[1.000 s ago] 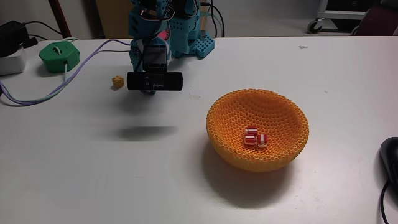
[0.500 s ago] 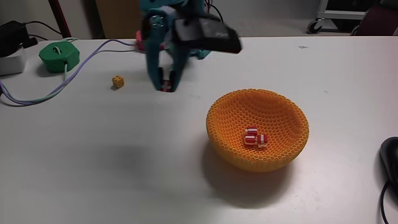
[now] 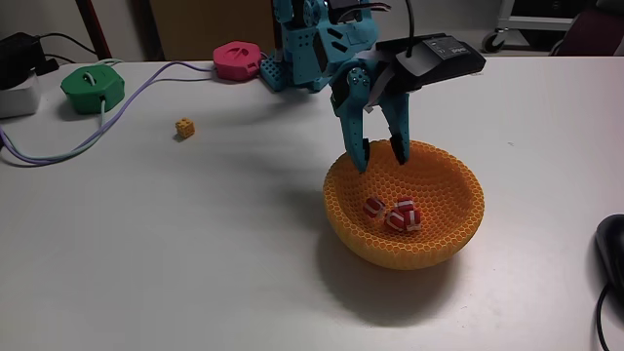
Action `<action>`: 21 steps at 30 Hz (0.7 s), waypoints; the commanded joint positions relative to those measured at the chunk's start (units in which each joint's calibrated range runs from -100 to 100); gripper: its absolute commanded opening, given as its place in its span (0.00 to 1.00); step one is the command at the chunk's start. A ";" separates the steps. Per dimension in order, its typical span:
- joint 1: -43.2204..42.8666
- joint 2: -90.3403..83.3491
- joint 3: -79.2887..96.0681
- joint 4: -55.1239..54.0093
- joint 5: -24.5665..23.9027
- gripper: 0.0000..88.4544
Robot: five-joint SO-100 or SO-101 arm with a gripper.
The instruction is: Place cube pieces into the yellow basket
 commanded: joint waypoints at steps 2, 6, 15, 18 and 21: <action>-0.85 -2.93 -1.07 -2.68 0.98 0.41; 5.49 -8.04 -13.68 21.74 6.06 0.41; 49.11 -22.91 -11.37 61.70 16.07 0.36; 61.60 -23.01 -8.58 62.66 18.46 0.34; 69.42 -21.68 -6.46 61.70 19.78 0.33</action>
